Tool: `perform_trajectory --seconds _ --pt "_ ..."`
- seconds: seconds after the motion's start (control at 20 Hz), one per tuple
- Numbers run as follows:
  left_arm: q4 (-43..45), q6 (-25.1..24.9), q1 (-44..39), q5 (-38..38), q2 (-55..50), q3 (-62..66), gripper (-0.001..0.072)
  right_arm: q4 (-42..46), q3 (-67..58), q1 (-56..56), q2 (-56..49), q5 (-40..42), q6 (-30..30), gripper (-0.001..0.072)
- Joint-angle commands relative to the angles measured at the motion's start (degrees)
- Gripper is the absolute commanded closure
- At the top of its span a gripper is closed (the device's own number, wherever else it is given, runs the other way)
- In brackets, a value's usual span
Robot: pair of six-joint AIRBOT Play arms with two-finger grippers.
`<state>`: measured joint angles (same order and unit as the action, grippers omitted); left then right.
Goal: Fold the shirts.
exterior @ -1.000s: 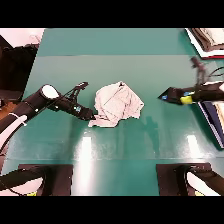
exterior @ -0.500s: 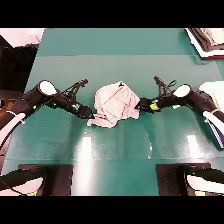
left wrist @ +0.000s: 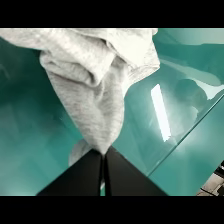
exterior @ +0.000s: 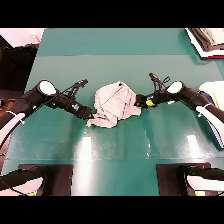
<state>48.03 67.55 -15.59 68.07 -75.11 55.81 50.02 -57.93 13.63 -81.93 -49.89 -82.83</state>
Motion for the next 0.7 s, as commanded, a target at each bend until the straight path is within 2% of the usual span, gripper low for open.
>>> perform_trajectory --seconds 0.0,0.1,0.25,0.55,0.6,0.65 --pt "2.2 0.0 2.9 4.4 0.1 1.7 0.0685 9.8 -2.8 -0.2 4.4 -3.6 -0.8 0.0699" --pt "4.4 0.0 6.7 6.5 1.5 4.0 0.0684 15.3 -3.7 -1.2 9.0 -10.9 -0.8 0.0699" --pt "11.8 2.4 11.5 5.7 5.5 7.4 0.0685 17.5 -0.5 -3.3 16.3 -19.5 -0.9 0.0699" --pt "20.8 3.2 13.4 5.6 6.4 9.0 0.0684 16.9 13.0 -3.6 26.0 -15.8 -3.5 0.0688" --pt "20.7 3.2 13.4 5.8 6.4 9.0 0.0684 15.9 14.4 -3.6 26.9 -14.3 -3.5 0.0500" --pt "20.5 3.2 13.4 6.2 6.4 9.0 0.0685 15.0 14.9 -3.7 27.6 -13.0 -3.5 0.0213"
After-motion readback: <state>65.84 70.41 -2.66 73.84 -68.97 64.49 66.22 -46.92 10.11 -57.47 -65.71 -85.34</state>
